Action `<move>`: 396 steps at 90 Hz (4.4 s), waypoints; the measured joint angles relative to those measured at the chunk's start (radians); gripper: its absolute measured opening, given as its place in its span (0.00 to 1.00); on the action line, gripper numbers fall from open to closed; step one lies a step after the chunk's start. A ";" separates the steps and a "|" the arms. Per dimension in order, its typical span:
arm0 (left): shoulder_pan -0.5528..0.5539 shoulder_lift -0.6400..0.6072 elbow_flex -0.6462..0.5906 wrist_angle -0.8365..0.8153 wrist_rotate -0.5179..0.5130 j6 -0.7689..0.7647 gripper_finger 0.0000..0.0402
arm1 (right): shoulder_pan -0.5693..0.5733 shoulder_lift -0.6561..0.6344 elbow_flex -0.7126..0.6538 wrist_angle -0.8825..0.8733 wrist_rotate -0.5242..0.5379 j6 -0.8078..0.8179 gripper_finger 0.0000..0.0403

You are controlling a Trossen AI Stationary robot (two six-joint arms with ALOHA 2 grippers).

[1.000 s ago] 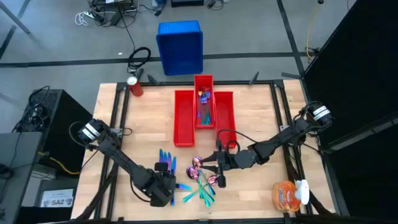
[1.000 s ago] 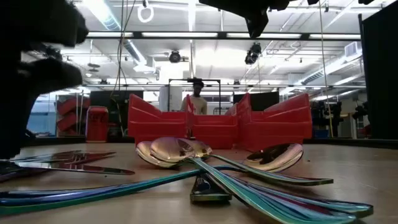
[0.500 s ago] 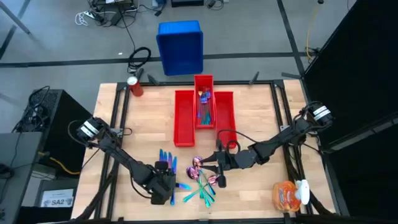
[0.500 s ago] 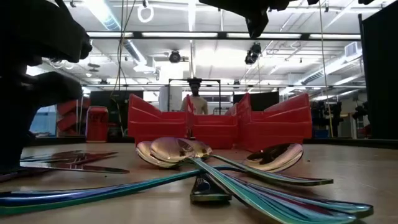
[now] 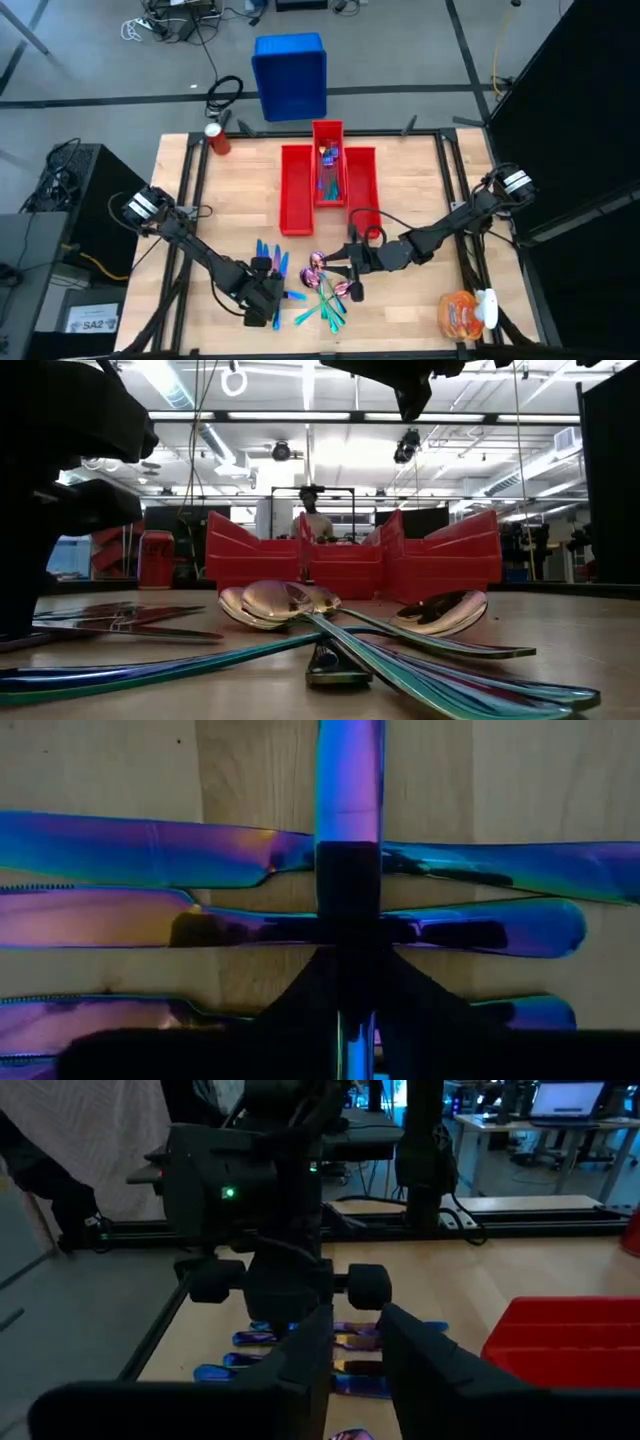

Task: Sort silverware
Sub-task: Put the iridescent knife into the right orange bin

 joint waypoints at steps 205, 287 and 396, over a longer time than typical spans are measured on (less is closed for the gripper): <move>0.336 -0.382 -0.299 1.504 -0.121 0.668 0.07 | -0.178 -0.015 0.000 0.242 -0.141 -0.071 0.64; 0.377 -0.364 -0.268 1.401 -0.103 0.665 0.07 | -0.149 -0.014 0.000 0.192 -0.141 -0.072 0.30; 0.361 -0.512 -0.267 1.215 -0.205 0.682 0.45 | -0.094 -0.042 0.000 0.115 0.243 -0.149 0.05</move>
